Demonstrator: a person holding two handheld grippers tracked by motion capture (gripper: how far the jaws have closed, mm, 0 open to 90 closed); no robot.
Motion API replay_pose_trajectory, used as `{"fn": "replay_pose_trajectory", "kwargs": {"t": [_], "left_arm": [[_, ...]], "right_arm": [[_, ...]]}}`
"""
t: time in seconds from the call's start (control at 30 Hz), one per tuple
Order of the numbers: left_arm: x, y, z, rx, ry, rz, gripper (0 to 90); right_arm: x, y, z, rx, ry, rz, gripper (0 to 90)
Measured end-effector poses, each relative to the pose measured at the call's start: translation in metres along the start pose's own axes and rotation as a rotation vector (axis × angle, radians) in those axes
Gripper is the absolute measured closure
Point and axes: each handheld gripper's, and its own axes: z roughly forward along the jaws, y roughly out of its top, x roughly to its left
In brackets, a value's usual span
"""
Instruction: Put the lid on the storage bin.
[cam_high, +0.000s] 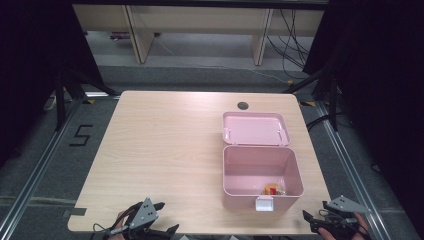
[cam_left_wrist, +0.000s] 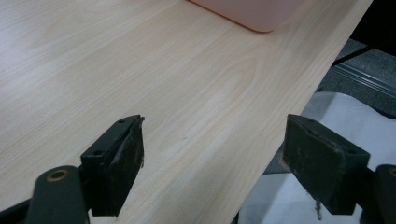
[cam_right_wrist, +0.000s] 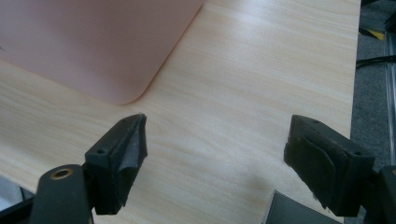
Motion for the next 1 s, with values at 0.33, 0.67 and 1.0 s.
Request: {"fn": "replay_pose_trajectory", "kwargs": {"t": [0.33,0.67,1.0], "left_arm": [[0.001,0.004,0.0,-0.03,0.005,-0.046,19.6],[0.011,0.031,0.003,-0.079,-0.016,-0.097,23.8],[0.018,0.058,0.02,-0.101,-0.028,-0.096,25.9]], "right_arm": [[0.0,0.0,0.0,0.008,0.005,0.021,21.0],[0.001,0.001,-0.001,0.018,0.002,0.032,22.2],[-0.002,0.0,0.0,0.012,0.001,0.003,22.2]]}}
